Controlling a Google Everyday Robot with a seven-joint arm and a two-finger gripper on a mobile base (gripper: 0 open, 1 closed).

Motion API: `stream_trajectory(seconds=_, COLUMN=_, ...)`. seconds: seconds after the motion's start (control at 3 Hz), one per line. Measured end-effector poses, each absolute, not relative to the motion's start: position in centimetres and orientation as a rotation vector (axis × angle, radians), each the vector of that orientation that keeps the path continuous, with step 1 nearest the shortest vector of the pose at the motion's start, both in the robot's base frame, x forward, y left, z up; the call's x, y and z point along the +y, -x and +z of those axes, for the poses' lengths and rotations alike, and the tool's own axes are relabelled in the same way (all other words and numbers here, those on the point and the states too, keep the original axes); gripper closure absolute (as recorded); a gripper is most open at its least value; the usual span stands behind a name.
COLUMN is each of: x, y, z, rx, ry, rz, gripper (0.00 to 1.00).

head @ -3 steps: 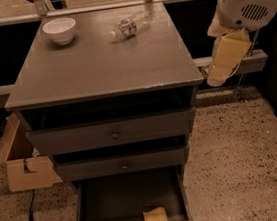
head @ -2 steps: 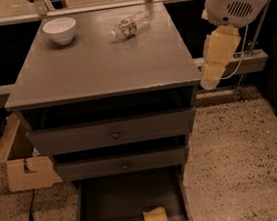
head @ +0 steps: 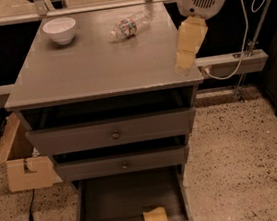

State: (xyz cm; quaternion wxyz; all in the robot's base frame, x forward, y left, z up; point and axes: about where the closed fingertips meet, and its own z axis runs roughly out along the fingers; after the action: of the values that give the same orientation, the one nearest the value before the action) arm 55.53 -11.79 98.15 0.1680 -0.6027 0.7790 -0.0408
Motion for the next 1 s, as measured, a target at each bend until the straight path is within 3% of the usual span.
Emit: stream_trajectory(seconds=1.0, x=-8.3, y=-59.6, z=98.2, rx=2.215, ry=1.715, rz=-0.116, gripper=0.0)
